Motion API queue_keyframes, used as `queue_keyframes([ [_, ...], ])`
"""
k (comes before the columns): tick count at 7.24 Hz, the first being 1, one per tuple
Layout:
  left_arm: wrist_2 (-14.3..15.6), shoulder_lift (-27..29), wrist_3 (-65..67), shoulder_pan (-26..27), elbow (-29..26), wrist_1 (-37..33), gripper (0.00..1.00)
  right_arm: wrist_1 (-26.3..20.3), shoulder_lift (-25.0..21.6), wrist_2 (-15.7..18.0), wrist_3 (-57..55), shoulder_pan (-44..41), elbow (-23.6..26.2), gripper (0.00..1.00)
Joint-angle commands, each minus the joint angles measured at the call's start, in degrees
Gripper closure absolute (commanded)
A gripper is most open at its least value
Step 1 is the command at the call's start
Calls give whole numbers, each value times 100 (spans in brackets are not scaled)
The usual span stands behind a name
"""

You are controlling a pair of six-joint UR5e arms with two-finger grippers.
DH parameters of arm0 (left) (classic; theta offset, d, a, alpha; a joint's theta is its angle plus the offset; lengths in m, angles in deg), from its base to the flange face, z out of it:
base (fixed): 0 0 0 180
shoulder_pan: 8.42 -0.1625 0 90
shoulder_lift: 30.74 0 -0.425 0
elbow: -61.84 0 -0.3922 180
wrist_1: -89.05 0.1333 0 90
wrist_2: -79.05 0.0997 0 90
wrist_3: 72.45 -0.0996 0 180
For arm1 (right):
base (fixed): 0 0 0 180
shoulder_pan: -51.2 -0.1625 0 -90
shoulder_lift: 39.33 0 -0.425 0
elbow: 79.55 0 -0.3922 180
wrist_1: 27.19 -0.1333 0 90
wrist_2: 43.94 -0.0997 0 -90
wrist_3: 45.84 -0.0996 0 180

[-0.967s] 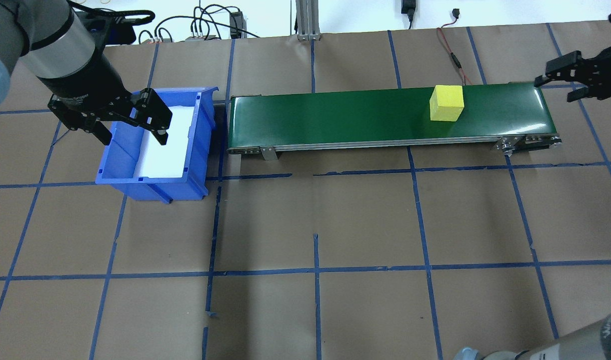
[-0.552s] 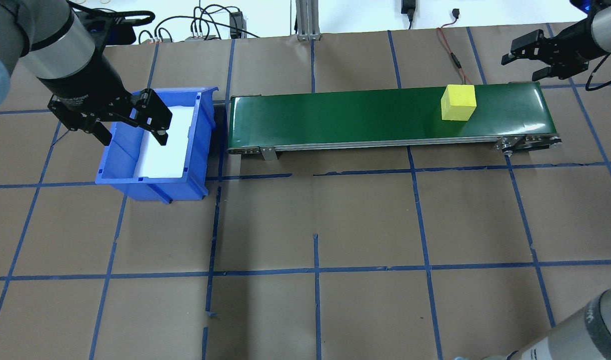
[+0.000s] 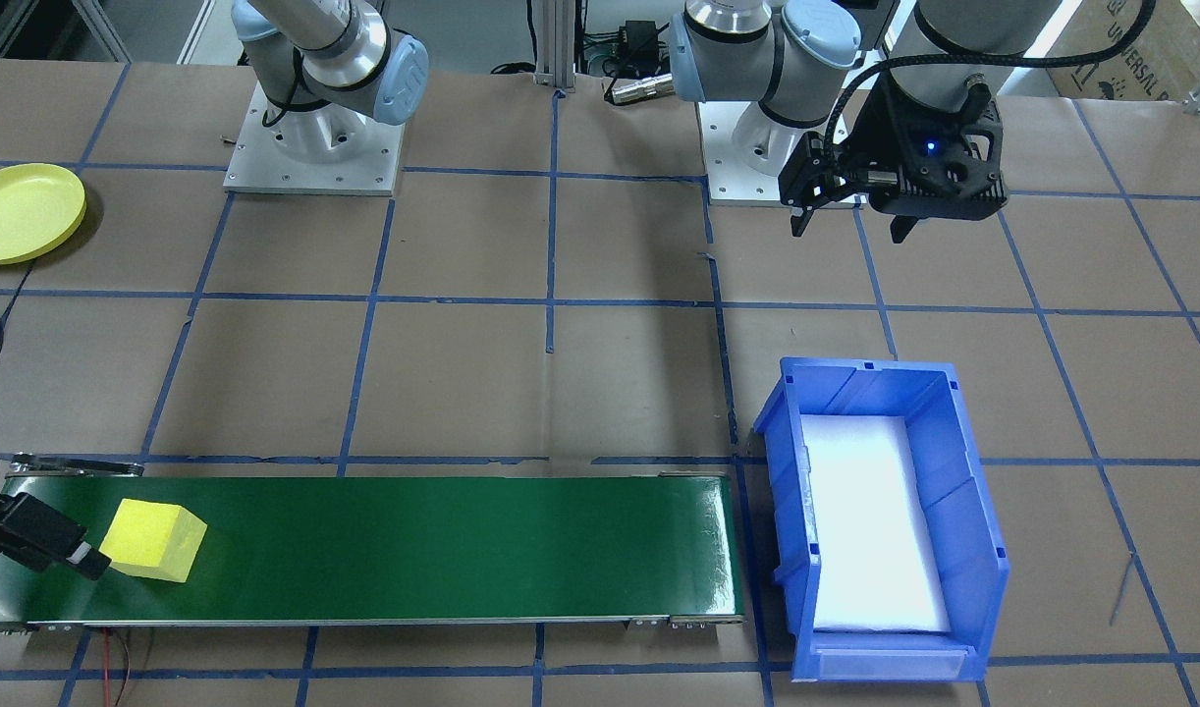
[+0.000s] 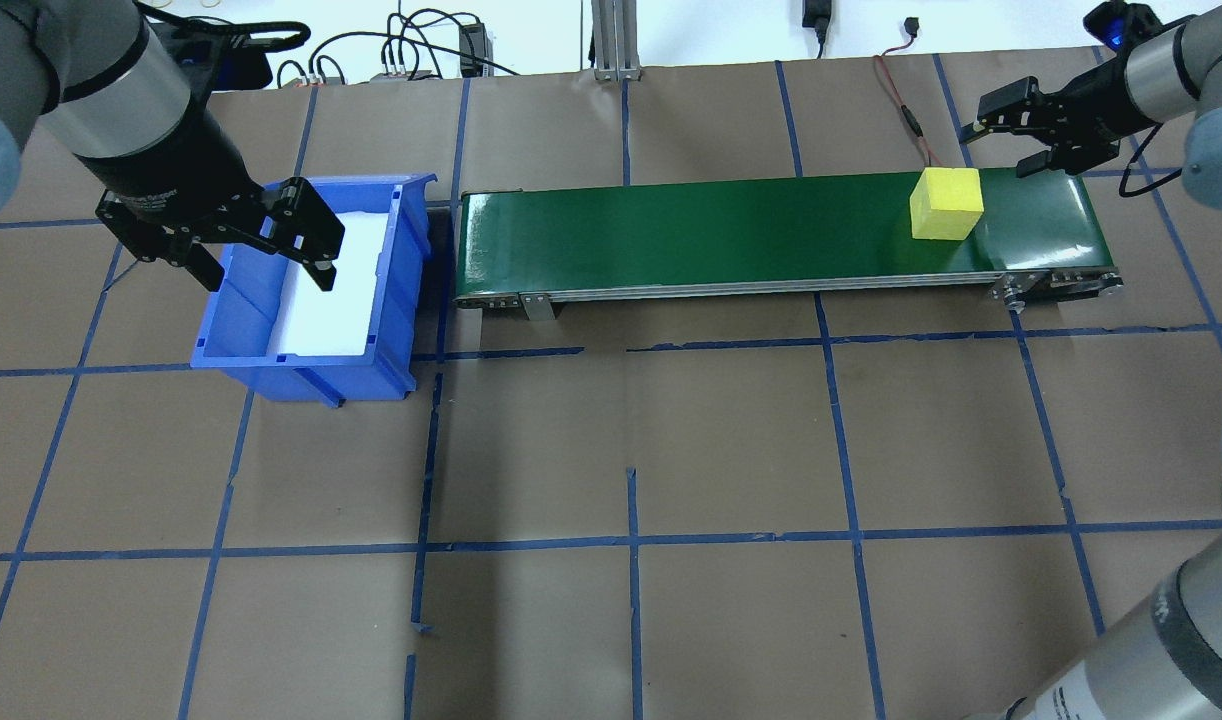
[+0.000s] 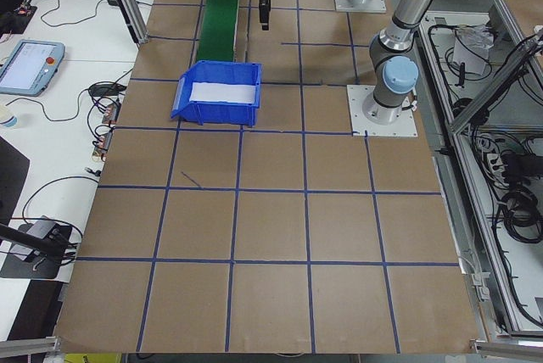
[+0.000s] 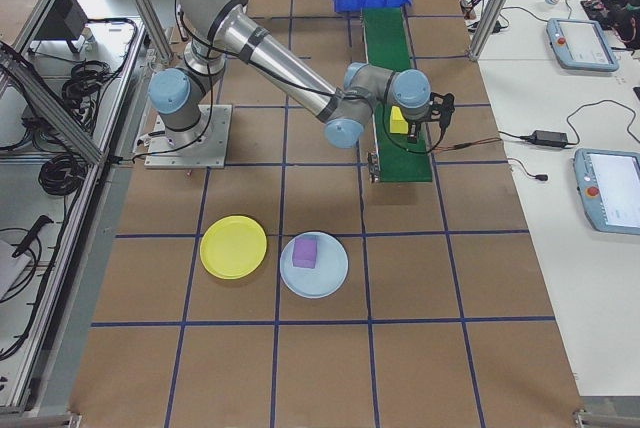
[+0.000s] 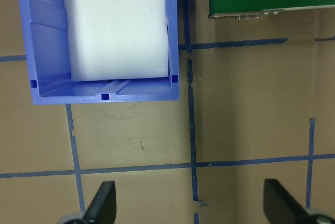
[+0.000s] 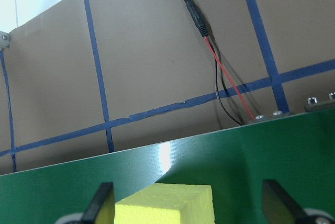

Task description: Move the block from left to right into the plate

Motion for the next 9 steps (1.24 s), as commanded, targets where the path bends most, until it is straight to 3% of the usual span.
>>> queue_keyframes([
  [1,0,0,0,0,0,0,0,12,18,-3,31,-29,65,0],
  [4,0,0,0,0,0,0,0,319,62,49,74,-108,442,0],
  [5,0,0,0,0,0,0,0,328,71,694,553,-108,487,8],
  [6,9,0,0,0,0,-9,0,311,71,1118,854,-100,505,37],
  [7,9,0,0,0,0,-9,0,311,53,1174,874,-99,514,56],
  [8,9,0,0,0,0,-9,0,328,-69,1853,1074,-56,435,59],
  [9,9,0,0,0,0,-9,0,302,-296,2739,2147,214,469,59],
])
